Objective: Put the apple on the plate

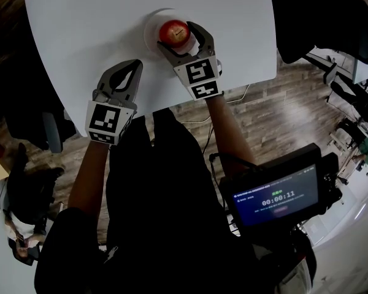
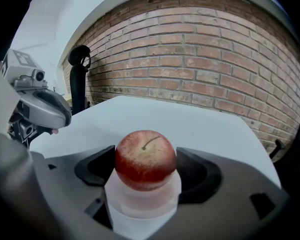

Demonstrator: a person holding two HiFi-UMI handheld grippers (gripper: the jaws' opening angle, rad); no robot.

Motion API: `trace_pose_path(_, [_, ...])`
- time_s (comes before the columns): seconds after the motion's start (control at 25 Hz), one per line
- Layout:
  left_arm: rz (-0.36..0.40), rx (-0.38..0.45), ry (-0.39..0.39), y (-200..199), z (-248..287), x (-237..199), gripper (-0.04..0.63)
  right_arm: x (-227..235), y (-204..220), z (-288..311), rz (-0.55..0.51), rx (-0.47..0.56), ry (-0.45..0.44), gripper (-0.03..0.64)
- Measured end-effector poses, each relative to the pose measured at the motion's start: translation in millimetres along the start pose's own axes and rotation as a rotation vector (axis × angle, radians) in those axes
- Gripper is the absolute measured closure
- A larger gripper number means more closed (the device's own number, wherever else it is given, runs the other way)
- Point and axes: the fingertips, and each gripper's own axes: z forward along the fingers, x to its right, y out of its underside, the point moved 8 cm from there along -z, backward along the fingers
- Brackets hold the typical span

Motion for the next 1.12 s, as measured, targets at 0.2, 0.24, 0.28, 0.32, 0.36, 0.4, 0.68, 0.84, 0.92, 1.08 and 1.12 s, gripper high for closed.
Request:
trace_pose_path(0.2, [0.0, -0.001, -0.002, -1.2, -0.4, -0.8, 0.589, 0.0, -0.7, 2.6, -0.012, -0.008, 0.002, 0.238])
trace_pose_path(0.24, [-0.001, -0.001, -0.002, -1.3, -0.1, -0.9, 0.589, 0.3, -0.9, 2.9, -0.016, -0.01, 0.002, 0.238])
trace_pose_path(0.28, [-0.003, -0.001, -0.002, -1.3, 0.2, -1.2, 0.589, 0.6, -1.2, 3.3, -0.021, -0.012, 0.003, 0.238])
trace_pose_path(0.32, [-0.003, 0.0, -0.002, -1.5, 0.5, -1.6, 0.589, 0.5, -1.5, 3.7, -0.026, -0.015, 0.003, 0.238])
trace_pose_path(0.36, [-0.002, 0.001, -0.002, -1.6, 0.5, -1.9, 0.589, 0.2, -1.8, 3.9, -0.032, -0.019, 0.002, 0.238])
trace_pose_path(0.4, [-0.002, 0.001, -0.002, -1.6, 0.2, -2.0, 0.589, -0.4, -2.1, 4.0, -0.038, -0.022, 0.001, 0.238])
trace_pose_path(0.68, [-0.002, -0.001, 0.0, -1.7, -2.8, -0.5, 0.589, -4.6, -2.7, 2.4, -0.072, -0.043, 0.005, 0.238])
trace_pose_path(0.84, [-0.002, -0.007, -0.001, -1.3, -3.0, 0.2, 0.589, -5.9, -4.1, 2.5, -0.127, -0.069, 0.006, 0.238])
trace_pose_path(0.92, [-0.002, -0.005, -0.002, -1.9, -3.1, 0.3, 0.589, -5.4, -4.1, 3.5, -0.126, -0.072, 0.005, 0.238])
trace_pose_path(1.08, [-0.002, -0.007, -0.002, -2.4, -3.9, 1.1, 0.589, -3.6, -5.6, 3.5, -0.113, -0.066, 0.008, 0.236])
trace_pose_path(1.12, [-0.002, -0.007, -0.002, -2.2, -4.4, 1.5, 0.589, -3.6, -5.3, 3.2, -0.109, -0.064, 0.008, 0.236])
